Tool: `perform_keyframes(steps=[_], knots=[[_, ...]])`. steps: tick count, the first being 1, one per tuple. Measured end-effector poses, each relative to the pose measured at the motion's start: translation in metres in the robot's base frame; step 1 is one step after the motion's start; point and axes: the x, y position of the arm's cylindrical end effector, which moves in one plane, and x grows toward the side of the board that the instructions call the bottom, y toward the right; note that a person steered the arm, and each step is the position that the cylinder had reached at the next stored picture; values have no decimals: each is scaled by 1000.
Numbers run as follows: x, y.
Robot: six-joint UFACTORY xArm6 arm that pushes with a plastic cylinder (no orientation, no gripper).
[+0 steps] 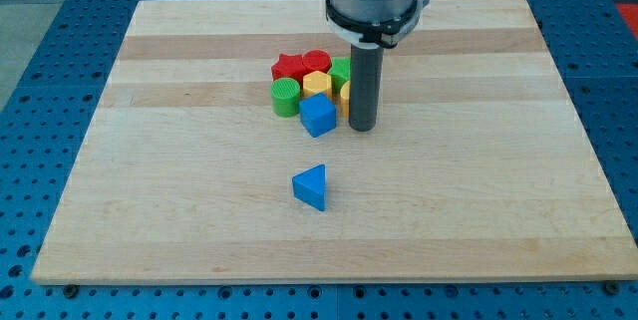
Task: Move the blue triangle into the group of blocks
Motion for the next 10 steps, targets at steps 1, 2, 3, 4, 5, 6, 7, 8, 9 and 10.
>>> perform_keyframes(steps=[1,2,3,4,5,6,7,8,9,10], knots=[[18,-2],[21,-12],[21,-27],[21,-38],[21,-48],[21,-58],[19,-61],[17,-67],[17,-69],[23,-58]])
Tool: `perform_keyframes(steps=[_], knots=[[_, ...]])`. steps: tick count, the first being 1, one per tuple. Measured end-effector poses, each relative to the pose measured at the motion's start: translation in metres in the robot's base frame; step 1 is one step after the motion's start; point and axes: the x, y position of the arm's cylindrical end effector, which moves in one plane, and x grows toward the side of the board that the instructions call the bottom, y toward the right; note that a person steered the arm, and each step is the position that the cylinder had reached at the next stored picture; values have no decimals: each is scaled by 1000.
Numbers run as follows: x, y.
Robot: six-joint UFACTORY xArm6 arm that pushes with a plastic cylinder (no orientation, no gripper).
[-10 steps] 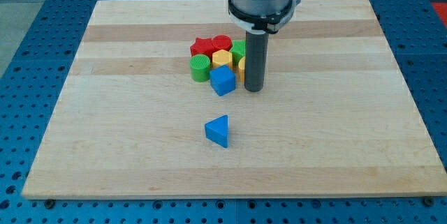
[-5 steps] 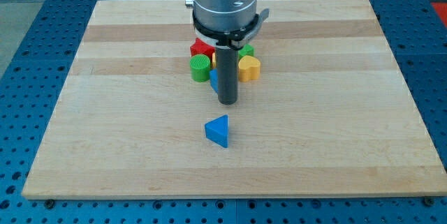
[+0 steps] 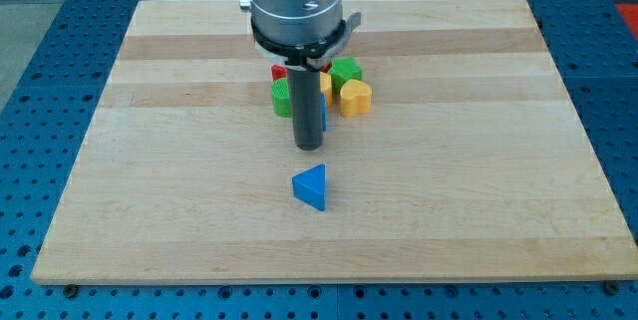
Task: Move the blue triangle into the group of blocks
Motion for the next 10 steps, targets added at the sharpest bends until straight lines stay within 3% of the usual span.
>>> perform_keyframes(steps=[2,4,7,10], knots=[[10,6],[62,-32],[133,-34],[104,-29]])
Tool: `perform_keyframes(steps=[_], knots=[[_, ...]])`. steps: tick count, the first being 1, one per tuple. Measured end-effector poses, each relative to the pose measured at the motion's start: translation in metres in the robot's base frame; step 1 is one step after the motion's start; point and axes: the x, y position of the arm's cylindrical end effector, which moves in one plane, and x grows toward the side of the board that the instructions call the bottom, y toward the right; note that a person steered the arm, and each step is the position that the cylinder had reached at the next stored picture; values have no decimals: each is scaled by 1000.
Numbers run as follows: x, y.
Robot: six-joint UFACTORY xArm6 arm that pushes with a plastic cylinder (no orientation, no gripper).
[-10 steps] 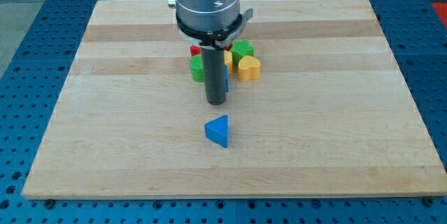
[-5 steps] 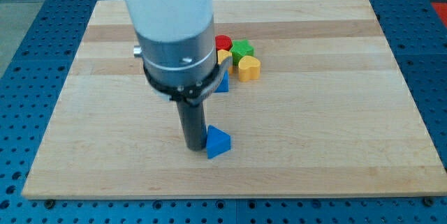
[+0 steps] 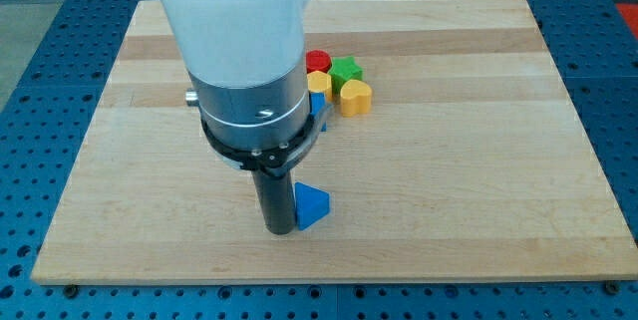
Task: Move the blue triangle into the group of blocks
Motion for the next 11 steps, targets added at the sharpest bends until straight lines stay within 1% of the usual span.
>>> perform_keyframes(steps=[5,7,11], knots=[[-2,79],[-25,78],[-33,58]])
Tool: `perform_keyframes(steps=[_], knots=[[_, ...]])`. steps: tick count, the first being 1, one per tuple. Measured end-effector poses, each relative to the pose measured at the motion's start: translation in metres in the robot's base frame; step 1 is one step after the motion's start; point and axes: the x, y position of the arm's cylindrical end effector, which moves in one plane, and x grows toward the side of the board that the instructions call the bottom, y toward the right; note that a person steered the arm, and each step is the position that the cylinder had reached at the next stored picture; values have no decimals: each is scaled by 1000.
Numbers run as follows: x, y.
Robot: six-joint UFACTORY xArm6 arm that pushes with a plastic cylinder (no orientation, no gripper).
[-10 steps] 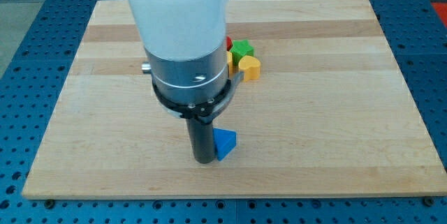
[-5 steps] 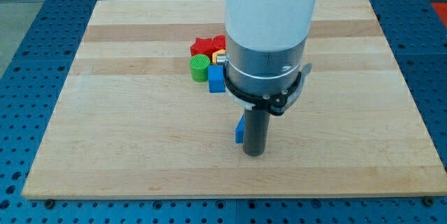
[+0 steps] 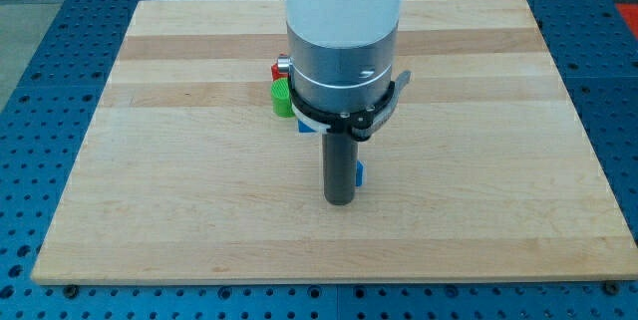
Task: Move the blue triangle into the group of blocks
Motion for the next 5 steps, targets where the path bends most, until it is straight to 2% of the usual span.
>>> perform_keyframes(steps=[5], knots=[[-29,25]])
